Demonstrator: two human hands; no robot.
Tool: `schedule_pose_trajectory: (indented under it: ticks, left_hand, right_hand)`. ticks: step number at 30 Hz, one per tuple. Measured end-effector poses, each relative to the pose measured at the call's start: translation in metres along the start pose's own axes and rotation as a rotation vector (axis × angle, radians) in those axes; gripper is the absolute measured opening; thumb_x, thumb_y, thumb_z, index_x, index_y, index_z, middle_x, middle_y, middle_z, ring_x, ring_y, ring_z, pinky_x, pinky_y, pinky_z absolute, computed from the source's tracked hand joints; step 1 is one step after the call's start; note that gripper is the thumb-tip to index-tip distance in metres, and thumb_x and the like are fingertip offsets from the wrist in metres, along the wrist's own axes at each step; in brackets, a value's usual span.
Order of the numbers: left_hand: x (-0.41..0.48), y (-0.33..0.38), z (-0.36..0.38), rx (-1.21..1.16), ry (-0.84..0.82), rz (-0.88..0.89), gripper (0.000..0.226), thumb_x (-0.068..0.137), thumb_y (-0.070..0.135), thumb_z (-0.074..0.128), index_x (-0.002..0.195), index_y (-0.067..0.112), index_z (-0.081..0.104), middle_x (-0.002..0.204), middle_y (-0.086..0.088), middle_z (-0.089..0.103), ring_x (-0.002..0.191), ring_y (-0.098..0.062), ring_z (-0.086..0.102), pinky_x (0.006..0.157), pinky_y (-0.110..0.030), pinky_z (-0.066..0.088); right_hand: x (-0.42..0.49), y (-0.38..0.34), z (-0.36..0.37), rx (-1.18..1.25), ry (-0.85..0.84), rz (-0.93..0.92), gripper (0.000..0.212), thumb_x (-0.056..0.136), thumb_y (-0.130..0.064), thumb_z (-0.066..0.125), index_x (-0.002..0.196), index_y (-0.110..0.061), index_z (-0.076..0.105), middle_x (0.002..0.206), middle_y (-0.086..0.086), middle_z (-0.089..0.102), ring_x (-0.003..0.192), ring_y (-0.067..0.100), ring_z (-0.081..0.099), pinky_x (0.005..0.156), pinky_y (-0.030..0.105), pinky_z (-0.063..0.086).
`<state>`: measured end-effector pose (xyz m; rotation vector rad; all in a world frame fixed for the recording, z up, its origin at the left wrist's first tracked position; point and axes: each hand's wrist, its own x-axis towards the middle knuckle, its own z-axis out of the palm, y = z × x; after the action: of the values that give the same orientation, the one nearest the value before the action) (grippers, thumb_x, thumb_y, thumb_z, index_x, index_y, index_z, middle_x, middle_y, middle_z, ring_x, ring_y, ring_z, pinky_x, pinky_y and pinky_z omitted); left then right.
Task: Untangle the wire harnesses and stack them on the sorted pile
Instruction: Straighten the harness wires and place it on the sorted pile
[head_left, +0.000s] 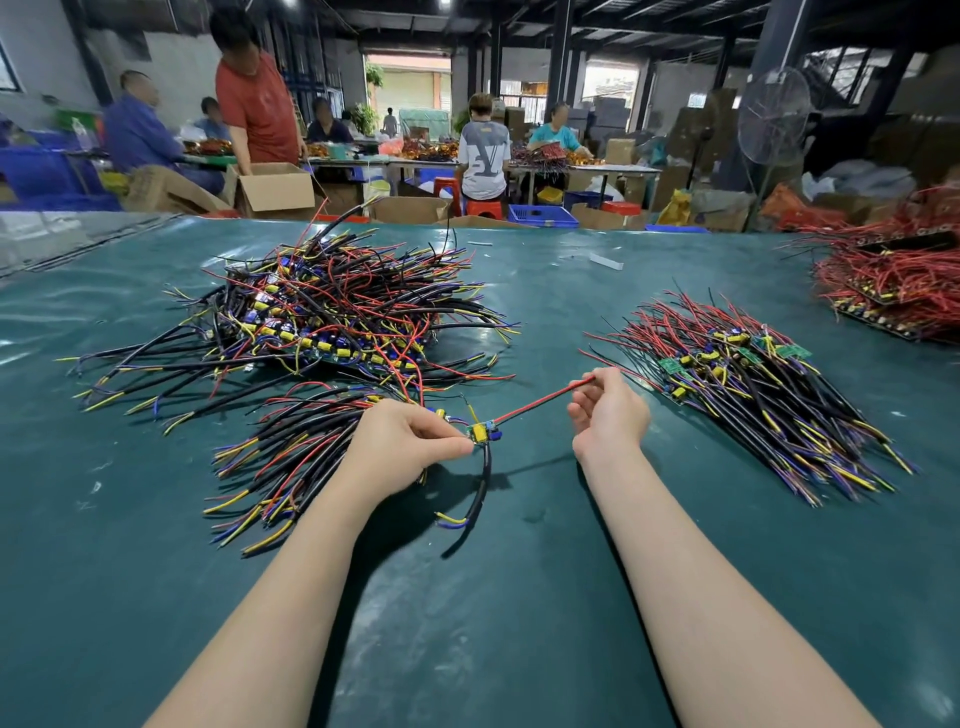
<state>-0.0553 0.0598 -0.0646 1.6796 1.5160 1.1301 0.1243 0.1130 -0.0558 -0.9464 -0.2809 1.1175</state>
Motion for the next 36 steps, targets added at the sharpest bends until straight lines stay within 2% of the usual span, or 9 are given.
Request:
schedule_pose_trajectory:
  ticks: [11, 14, 16, 18, 21, 24, 28, 33, 36]
  left_hand:
    - [-0.007, 0.004, 0.001, -0.099, -0.12, 0.0, 0.032, 0.067, 0.009, 0.08, 0.048, 0.032, 0.07, 0.05, 0.01, 0.064, 0.047, -0.001, 0.051, 0.05, -0.014, 0.038]
    - [-0.006, 0.003, 0.0, -0.123, -0.042, -0.002, 0.033, 0.068, 0.009, 0.079, 0.047, 0.031, 0.069, 0.051, 0.011, 0.064, 0.049, -0.001, 0.052, 0.052, -0.014, 0.039]
    - [-0.005, 0.002, -0.002, -0.134, 0.064, 0.012, 0.033, 0.069, 0.008, 0.079, 0.047, 0.031, 0.068, 0.05, 0.011, 0.064, 0.049, 0.002, 0.053, 0.053, -0.01, 0.04]
    - [-0.002, 0.003, -0.001, -0.145, 0.152, 0.022, 0.031, 0.069, 0.009, 0.079, 0.05, 0.03, 0.068, 0.048, 0.011, 0.063, 0.049, 0.001, 0.054, 0.053, -0.01, 0.041]
    - [0.001, 0.006, 0.002, -0.181, 0.208, 0.026, 0.027, 0.07, 0.009, 0.079, 0.053, 0.027, 0.067, 0.047, 0.015, 0.062, 0.046, 0.005, 0.054, 0.052, -0.008, 0.041]
    - [0.002, 0.008, 0.004, -0.165, 0.19, 0.042, 0.024, 0.07, 0.008, 0.078, 0.055, 0.024, 0.069, 0.047, 0.015, 0.063, 0.047, 0.004, 0.055, 0.053, -0.009, 0.042]
    - [0.0, 0.008, 0.005, -0.158, 0.111, 0.05, 0.025, 0.069, 0.007, 0.079, 0.053, 0.025, 0.069, 0.046, 0.013, 0.062, 0.047, 0.003, 0.052, 0.051, -0.008, 0.039]
    - [-0.003, 0.008, 0.003, -0.173, -0.007, 0.014, 0.031, 0.068, 0.008, 0.08, 0.047, 0.028, 0.07, 0.053, -0.001, 0.063, 0.055, -0.016, 0.047, 0.057, -0.026, 0.034]
    - [-0.006, 0.011, 0.003, -0.124, -0.106, 0.043, 0.026, 0.069, 0.007, 0.079, 0.051, 0.025, 0.071, 0.044, 0.01, 0.059, 0.041, 0.001, 0.044, 0.047, -0.011, 0.032]
  right_hand:
    - [0.005, -0.003, -0.005, 0.132, 0.065, 0.071, 0.027, 0.083, -0.007, 0.048, 0.057, -0.008, 0.044, 0.032, -0.003, 0.047, 0.024, 0.007, 0.026, 0.033, 0.009, 0.015]
    - [0.003, 0.002, -0.004, 0.13, -0.041, 0.066, 0.034, 0.092, -0.022, 0.049, 0.061, -0.009, 0.05, 0.041, 0.0, 0.055, 0.025, 0.006, 0.032, 0.031, 0.01, 0.018]
    - [-0.004, 0.008, 0.002, -0.004, -0.128, 0.056, 0.046, 0.094, -0.042, 0.045, 0.064, -0.01, 0.056, 0.042, -0.003, 0.058, 0.026, 0.004, 0.039, 0.031, 0.01, 0.022]
    - [-0.015, 0.016, 0.01, -0.202, -0.206, 0.04, 0.052, 0.093, -0.048, 0.043, 0.061, -0.01, 0.059, 0.04, -0.004, 0.057, 0.027, 0.004, 0.04, 0.032, 0.01, 0.022]
    - [-0.033, 0.027, 0.019, -0.415, -0.412, 0.021, 0.035, 0.09, -0.03, 0.056, 0.059, -0.012, 0.061, 0.04, -0.007, 0.053, 0.032, 0.004, 0.039, 0.031, 0.012, 0.02]
    - [-0.042, 0.033, 0.023, -0.407, -0.519, 0.022, 0.026, 0.086, -0.007, 0.058, 0.06, -0.009, 0.06, 0.039, -0.006, 0.05, 0.031, 0.003, 0.035, 0.032, 0.012, 0.02]
    - [-0.036, 0.029, 0.022, -0.327, -0.392, 0.085, 0.025, 0.082, 0.003, 0.056, 0.058, -0.005, 0.057, 0.036, -0.007, 0.048, 0.029, 0.001, 0.034, 0.032, 0.011, 0.02]
    - [-0.017, 0.014, 0.013, -0.215, -0.216, 0.113, 0.028, 0.087, 0.0, 0.053, 0.059, -0.004, 0.056, 0.031, -0.007, 0.045, 0.025, 0.001, 0.032, 0.029, 0.01, 0.019]
    - [-0.004, 0.006, 0.005, -0.16, -0.097, 0.083, 0.028, 0.086, 0.001, 0.054, 0.058, -0.005, 0.055, 0.031, -0.006, 0.046, 0.024, 0.002, 0.033, 0.028, 0.011, 0.02]
